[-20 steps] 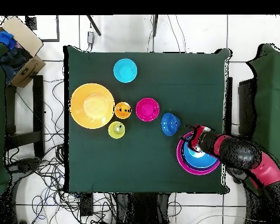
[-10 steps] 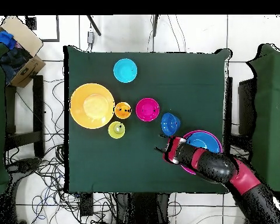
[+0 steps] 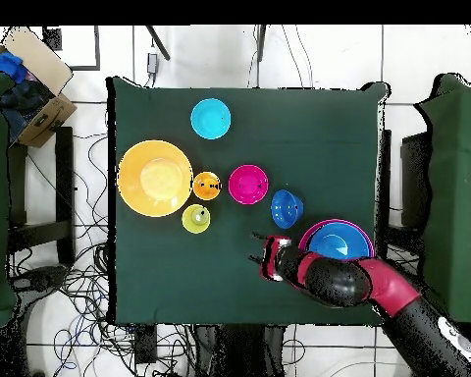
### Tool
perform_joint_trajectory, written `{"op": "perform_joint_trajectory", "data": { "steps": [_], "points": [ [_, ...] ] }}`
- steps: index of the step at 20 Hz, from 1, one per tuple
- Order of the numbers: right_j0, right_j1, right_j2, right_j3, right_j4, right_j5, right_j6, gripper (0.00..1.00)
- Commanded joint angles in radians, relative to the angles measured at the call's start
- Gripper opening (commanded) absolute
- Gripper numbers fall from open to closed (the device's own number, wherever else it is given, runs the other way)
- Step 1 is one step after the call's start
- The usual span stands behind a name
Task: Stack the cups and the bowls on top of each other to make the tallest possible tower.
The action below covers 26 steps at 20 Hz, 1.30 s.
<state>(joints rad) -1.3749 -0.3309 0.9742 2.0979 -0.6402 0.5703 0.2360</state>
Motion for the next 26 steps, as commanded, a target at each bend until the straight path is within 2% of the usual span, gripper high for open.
{"op": "perform_joint_trajectory", "data": {
  "steps": [1, 4, 8, 14, 26],
  "points": [
    [0.085, 0.045, -0.046, -0.139, -0.219, 0.005, -0.176, 1.0],
    [0.073, 0.047, -0.03, -0.154, -0.289, 0.032, -0.246, 1.0],
    [0.07, 0.054, -0.027, -0.174, -0.337, 0.071, -0.29, 1.0],
    [0.075, 0.022, -0.003, -0.184, -0.444, 0.059, -0.373, 1.0],
    [0.074, -0.046, 0.037, -0.174, -0.544, -0.014, -0.433, 1.0]
  ]
}}
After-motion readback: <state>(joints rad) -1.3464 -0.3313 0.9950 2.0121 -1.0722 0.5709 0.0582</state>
